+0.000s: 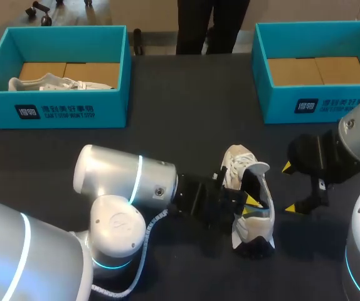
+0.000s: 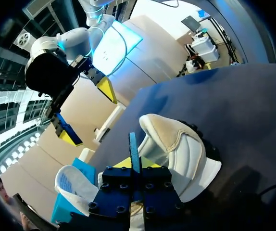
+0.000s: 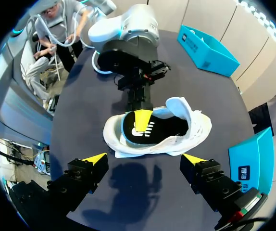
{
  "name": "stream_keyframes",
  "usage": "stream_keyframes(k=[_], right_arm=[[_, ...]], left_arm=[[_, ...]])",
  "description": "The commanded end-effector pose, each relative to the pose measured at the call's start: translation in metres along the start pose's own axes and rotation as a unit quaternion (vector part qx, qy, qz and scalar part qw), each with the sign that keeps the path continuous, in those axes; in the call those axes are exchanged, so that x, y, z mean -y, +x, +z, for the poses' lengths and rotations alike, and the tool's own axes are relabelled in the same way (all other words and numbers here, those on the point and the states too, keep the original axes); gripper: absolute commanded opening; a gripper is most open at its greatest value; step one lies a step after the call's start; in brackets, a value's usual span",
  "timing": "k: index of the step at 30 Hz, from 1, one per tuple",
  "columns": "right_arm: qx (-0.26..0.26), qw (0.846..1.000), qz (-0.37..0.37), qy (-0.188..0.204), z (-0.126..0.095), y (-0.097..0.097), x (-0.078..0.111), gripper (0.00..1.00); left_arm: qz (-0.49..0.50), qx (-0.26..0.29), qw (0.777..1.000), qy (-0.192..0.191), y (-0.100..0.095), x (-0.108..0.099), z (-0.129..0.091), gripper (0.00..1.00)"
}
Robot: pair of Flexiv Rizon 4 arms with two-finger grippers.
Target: Take the shoe out of the shoebox, open the shoe tongue, remove and reinsert the insole, then place the shoe into the shoebox
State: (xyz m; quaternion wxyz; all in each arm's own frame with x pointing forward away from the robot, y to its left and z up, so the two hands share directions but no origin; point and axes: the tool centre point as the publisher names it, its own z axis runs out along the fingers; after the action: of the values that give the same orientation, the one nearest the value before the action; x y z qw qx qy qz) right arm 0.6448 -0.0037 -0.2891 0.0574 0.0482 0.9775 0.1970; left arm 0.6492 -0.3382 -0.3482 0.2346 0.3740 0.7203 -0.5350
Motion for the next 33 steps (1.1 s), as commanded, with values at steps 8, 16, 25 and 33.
stream_keyframes(k=[8, 16, 25, 33], right_arm=[[0.001, 1.0, 0.0, -0.001, 0.0, 0.001, 0.001, 1.0], [0.001, 1.0, 0.0, -0.001, 0.0, 0.001, 0.001, 1.0], [0.001, 1.0, 0.0, -0.001, 0.0, 0.001, 0.001, 1.0], [0.001, 1.0, 0.0, -0.001, 0.0, 0.001, 0.001, 1.0]], left_arm=[[-0.007, 0.011, 1.0, 0.006, -0.016, 0.019, -0.014, 0.87], [-0.013, 0.018, 1.0, 0.008, -0.026, 0.027, -0.021, 0.81], [-0.021, 0.028, 0.999, 0.017, -0.036, 0.038, -0.026, 0.77], [-0.02, 0.01, 1.0, 0.009, -0.033, 0.035, -0.016, 0.7]])
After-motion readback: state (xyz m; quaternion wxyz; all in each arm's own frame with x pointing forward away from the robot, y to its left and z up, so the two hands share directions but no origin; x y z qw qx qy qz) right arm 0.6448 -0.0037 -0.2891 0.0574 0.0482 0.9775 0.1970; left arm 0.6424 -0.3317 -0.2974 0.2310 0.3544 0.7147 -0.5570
